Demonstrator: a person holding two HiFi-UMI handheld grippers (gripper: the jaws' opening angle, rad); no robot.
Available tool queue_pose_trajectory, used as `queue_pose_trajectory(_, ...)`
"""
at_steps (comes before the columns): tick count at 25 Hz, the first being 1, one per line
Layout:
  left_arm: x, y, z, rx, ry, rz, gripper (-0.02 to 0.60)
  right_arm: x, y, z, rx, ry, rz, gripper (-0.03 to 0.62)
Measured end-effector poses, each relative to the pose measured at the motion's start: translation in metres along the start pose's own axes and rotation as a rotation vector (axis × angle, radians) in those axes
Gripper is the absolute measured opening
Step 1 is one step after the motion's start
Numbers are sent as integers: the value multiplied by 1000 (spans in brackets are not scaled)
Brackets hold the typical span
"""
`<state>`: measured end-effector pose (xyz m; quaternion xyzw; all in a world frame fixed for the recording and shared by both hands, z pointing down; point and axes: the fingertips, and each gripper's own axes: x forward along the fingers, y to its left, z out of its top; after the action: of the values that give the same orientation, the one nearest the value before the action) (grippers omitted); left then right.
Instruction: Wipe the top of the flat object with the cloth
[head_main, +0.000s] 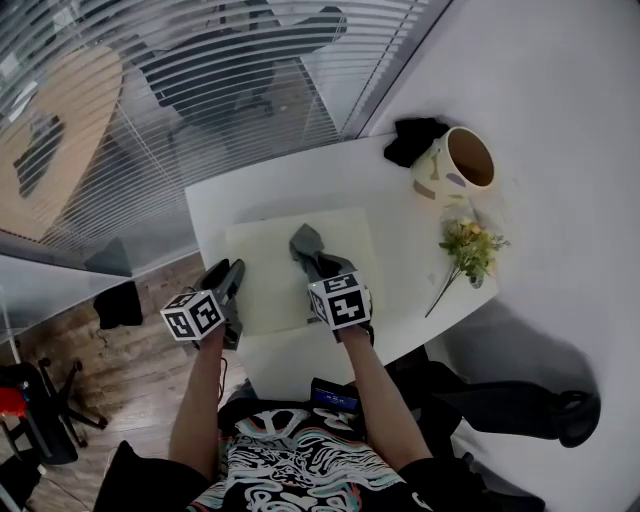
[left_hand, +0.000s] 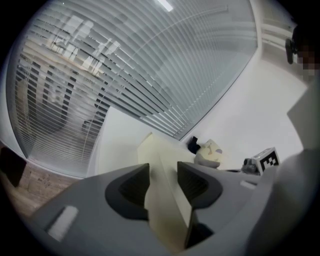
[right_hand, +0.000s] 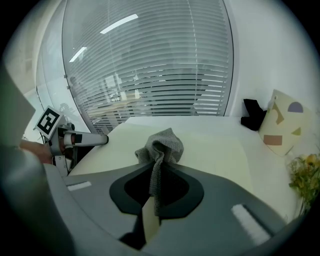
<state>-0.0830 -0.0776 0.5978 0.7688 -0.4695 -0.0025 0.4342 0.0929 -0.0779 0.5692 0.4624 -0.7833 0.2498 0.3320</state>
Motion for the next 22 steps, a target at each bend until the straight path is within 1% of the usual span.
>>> queue_pose_trajectory(15,1,0,-1,-1,-7,5,227,-4,-14,-2,35,-11,0,12)
queue_pose_trajectory(22,1,0,-1,-3,-9,1,227,-8,-25,-2,84,-18,-14,12)
